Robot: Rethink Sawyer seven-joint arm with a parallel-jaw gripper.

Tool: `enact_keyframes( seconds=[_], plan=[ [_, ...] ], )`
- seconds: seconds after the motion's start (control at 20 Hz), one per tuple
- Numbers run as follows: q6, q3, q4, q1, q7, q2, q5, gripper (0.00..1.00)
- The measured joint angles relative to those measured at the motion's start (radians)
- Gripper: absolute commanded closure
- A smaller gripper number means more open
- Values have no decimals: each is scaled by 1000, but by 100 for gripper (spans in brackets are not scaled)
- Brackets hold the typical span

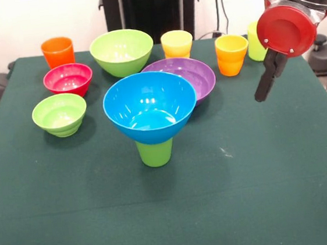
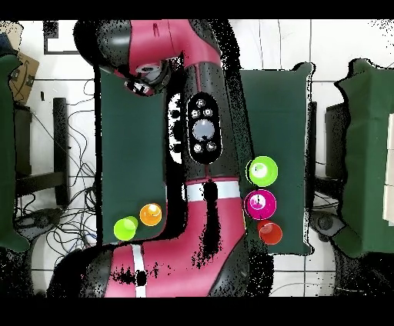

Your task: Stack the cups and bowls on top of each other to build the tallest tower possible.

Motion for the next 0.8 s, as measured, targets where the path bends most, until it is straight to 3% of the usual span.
enact_keyframes(
  seconds=[0.35,0.8],
  plan=[
    [0,-1,30,9,-5,-13,-9,0],
    [0,-1,53,14,-119,-40,-74,0]
  ],
)
